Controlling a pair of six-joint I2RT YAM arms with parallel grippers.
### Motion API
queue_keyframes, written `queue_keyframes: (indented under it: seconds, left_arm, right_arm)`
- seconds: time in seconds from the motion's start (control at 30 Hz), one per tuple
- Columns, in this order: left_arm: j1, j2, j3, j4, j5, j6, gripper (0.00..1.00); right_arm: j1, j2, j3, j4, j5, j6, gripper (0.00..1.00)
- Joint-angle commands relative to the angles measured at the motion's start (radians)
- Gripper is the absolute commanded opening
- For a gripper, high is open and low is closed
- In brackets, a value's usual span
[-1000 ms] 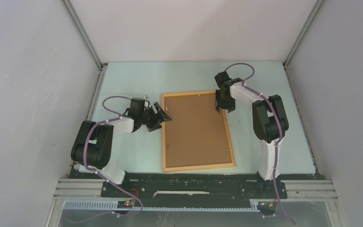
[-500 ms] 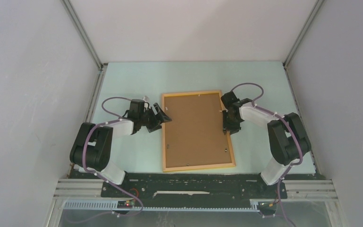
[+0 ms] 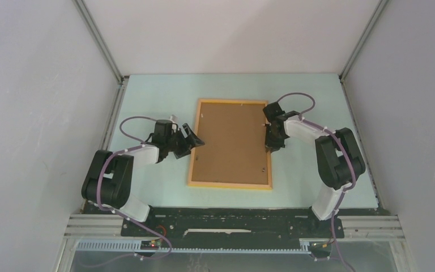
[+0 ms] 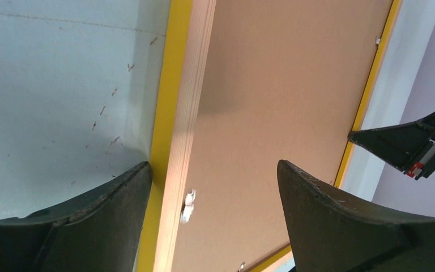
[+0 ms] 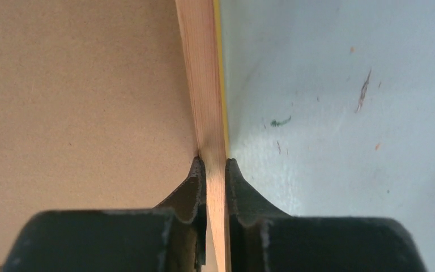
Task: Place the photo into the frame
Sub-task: Install the photo frame at the center of the board.
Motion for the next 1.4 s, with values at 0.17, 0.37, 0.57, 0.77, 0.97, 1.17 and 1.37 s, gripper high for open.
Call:
queue_keyframes:
  seconds: [0.17,0.37,0.57,0.77,0.97,1.17,1.37]
  left_arm:
    - [-0.01,-0.026,-0.02,0.021,-0.007,0.0,0.83]
    - [-0.01,-0.025,-0.022,0.028,-0.004,-0.003,0.83]
    - [-0.01,-0.024,-0.022,0.031,0.001,-0.001,0.83]
    - [-0.009,-0.019,-0.019,0.03,0.003,-0.003,0.83]
    - [-0.009,-0.02,-0.021,0.028,0.003,-0.003,0.83]
    - [-0.009,-0.019,-0.02,0.031,0.003,-0.003,0.83]
    - [-0.01,-0.02,-0.021,0.03,0.005,-0.003,0.83]
  right_arm:
    - [0.043,-0.045,0.024,-0.017,0.034,0.008,0.62]
    - [0.119,-0.189,-0.122,-0.058,0.039,0.053,0.69]
    - [0.162,-0.266,-0.206,-0.048,0.036,0.101,0.68]
    - [0.18,-0.225,-0.205,0.0,0.009,0.111,0.67]
    - [0.195,-0.166,-0.18,0.008,0.022,0.121,0.67]
    - [0.207,-0.139,-0.179,-0.015,0.088,0.124,0.53]
    - [0.207,-0.132,-0.179,-0.015,0.093,0.123,0.3]
